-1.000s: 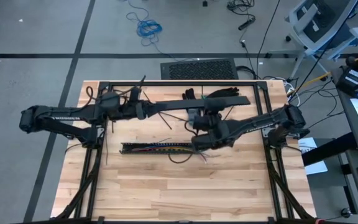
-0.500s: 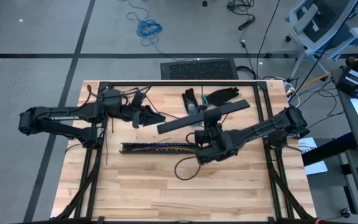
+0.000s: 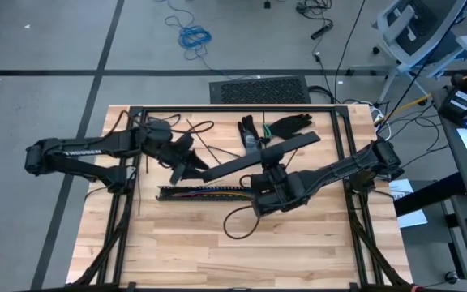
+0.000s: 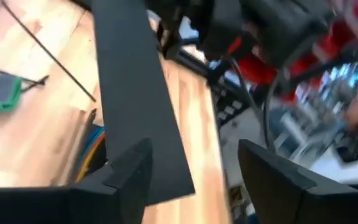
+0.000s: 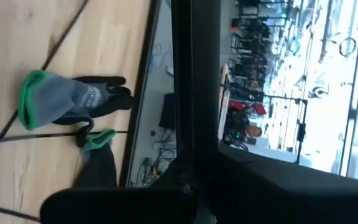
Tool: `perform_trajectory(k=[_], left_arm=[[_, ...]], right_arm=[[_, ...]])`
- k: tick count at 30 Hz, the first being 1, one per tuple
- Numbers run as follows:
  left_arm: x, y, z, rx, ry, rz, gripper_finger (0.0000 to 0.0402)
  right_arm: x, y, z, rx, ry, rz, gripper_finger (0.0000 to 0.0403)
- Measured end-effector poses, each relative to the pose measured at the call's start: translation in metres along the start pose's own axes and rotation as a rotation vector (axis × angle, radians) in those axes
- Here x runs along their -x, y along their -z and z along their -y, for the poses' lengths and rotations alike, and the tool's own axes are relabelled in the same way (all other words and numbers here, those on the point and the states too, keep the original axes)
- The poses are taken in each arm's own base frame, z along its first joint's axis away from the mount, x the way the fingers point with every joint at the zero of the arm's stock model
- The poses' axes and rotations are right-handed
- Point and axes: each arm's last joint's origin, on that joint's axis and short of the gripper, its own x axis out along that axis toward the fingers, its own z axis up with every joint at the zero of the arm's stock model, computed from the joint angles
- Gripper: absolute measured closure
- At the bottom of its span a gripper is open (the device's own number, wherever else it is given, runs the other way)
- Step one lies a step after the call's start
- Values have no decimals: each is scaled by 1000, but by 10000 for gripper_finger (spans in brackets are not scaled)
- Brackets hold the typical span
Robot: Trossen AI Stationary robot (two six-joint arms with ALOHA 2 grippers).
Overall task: Ziptie cables
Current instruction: Close the black cable duct
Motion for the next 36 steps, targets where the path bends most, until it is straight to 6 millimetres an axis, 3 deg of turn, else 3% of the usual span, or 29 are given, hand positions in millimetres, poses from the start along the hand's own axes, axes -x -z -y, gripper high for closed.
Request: perform_trajectory(k=[8,17,36], left_arm=[[8,-1,1,-239,-166,-117,122],[2,1,-4,-193,-178,-151,102],[-21,9,-21,-95,-228,-273,101]], right_arm=[[-12,-9,6,60,-37,27,395],[-34,-13,17,75,-37,22,395],[-38,-25,25,151,-20,94,395]])
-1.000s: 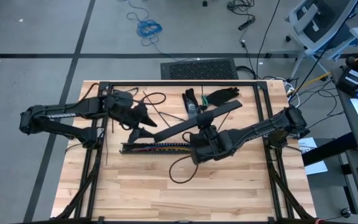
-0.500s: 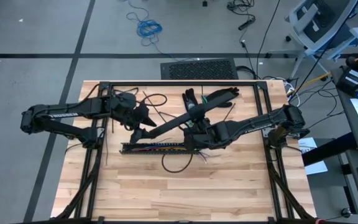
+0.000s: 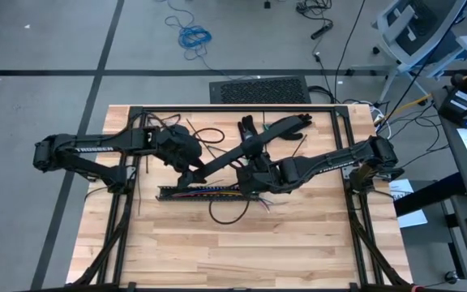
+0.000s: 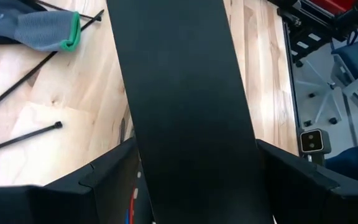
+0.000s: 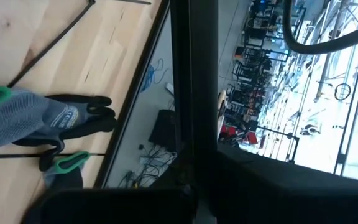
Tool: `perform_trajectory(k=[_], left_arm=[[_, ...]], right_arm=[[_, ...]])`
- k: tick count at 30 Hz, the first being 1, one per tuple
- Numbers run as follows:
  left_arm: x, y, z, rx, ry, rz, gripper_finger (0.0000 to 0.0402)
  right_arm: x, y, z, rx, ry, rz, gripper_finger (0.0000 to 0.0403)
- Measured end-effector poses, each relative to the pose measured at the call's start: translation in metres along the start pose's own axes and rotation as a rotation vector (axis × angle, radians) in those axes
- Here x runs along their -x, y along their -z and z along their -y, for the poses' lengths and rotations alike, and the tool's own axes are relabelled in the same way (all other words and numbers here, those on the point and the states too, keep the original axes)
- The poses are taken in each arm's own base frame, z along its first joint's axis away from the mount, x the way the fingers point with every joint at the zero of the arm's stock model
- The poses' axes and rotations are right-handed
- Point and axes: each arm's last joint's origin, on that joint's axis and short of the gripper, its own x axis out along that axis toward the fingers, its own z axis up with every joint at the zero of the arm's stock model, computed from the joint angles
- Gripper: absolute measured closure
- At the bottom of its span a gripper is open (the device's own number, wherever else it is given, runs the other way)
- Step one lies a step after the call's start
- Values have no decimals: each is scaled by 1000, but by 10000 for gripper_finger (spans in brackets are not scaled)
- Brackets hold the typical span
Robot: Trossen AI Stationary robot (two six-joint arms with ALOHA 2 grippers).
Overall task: Ziptie cables
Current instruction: Close the black cable duct
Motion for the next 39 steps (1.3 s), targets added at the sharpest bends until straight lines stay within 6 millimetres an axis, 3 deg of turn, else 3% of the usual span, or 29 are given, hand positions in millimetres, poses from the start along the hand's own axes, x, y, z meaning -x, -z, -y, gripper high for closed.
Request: perform_trajectory(k=[9,20,28,39], left_arm=[[0,0,-2,29,-60,11,111],[0,2,-4,76,-135,10,173],[0,2,-4,76,-136,10,173],[1,2,-5,79,-154,13,173]], right_arm=[[0,0,0,4,3,-4,395],[0,0,0,12,4,-5,395],[0,0,0,12,2,-3,394],[0,-5,1,-59,-49,87,332]])
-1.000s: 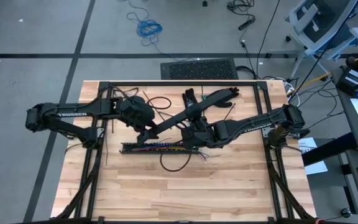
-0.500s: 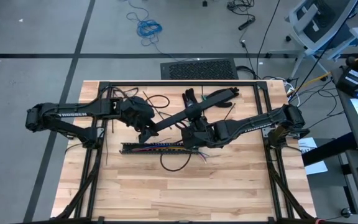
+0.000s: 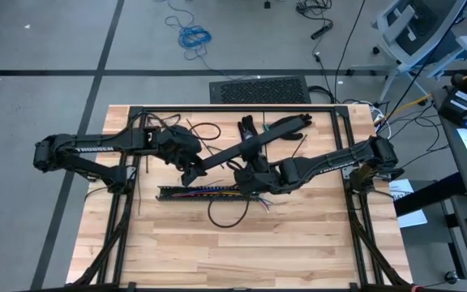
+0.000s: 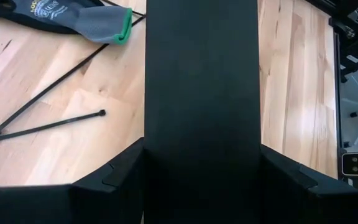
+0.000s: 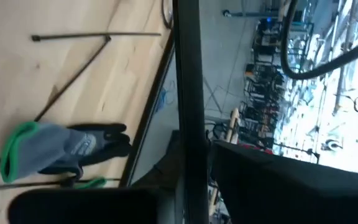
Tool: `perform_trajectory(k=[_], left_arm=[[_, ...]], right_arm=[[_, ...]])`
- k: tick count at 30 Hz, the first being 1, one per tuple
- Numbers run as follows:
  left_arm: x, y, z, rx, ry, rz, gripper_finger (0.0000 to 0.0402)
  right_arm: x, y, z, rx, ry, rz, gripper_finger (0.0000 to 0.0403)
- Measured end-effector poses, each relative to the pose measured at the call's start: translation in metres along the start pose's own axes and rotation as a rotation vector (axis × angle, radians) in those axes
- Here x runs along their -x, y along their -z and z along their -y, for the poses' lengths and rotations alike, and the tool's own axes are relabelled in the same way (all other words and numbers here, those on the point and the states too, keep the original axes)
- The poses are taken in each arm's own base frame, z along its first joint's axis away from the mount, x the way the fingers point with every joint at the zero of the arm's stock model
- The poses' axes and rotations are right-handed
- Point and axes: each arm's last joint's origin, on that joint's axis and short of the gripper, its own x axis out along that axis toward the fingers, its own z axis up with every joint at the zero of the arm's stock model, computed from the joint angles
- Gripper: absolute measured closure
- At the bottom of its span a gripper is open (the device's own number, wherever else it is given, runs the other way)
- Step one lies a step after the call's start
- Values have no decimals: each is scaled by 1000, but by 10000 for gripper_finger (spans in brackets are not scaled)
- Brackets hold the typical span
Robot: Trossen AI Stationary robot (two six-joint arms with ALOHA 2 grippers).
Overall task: Ziptie cables
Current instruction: Close the black cable duct
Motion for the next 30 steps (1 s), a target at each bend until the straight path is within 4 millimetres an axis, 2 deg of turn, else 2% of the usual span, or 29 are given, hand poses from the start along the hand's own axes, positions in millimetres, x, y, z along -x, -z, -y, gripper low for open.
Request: perform_trajectory(k=[10,16,25,30], left_arm=[[0,2,-1,4,-16,-20,173],[0,2,-1,-3,-35,-17,173],[0,3,-4,-10,-98,-18,173],[1,4,-7,-101,-202,-15,173]], right_arm=[[1,-4,3,-23,9,34,266],[3,-6,0,-20,-43,93,235],[11,-12,-4,-58,-79,157,214],[30,-12,4,-181,-94,242,213]])
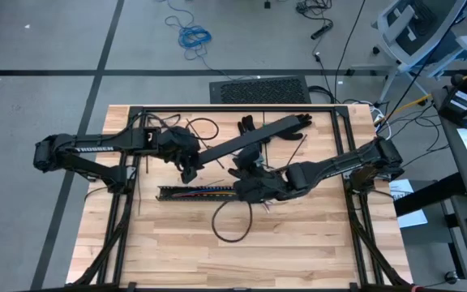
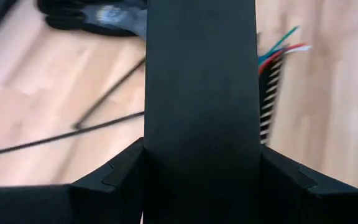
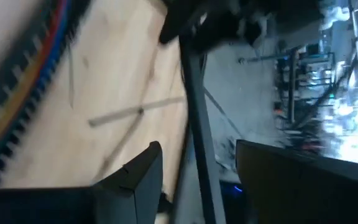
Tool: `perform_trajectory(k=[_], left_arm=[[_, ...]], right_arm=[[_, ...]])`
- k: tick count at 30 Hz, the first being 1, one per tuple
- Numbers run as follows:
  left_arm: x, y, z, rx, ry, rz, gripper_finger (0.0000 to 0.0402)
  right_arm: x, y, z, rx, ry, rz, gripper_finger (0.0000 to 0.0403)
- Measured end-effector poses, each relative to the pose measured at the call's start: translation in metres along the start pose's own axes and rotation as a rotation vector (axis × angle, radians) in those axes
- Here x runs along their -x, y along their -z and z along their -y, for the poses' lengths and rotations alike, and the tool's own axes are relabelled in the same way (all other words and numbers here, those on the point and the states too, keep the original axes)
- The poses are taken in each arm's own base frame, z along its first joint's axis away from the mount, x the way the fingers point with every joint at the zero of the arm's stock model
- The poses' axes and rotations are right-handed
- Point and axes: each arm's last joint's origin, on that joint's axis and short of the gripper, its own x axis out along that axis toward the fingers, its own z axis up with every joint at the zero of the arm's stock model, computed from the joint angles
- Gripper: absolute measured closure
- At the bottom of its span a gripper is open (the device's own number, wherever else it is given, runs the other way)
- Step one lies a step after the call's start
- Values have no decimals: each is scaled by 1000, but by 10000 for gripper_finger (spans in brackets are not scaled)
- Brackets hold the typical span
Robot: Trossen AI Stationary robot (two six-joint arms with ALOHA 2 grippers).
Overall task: Ziptie cables
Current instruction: Close the black cable duct
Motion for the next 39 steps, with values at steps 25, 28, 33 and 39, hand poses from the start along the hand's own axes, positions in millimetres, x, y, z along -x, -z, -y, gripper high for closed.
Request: perform_trajectory(k=[25,28,33,39], left_arm=[[-57,17,43,-271,69,-226,172],[-67,19,46,-208,101,-263,172],[-71,20,49,-158,176,-292,172],[-75,21,50,-134,163,-297,172]], right_arm=[[63,61,42,-812,-356,-74,213],[63,64,41,-808,-361,-102,213],[64,66,39,-790,-365,-126,213],[64,68,38,-770,-367,-141,213]])
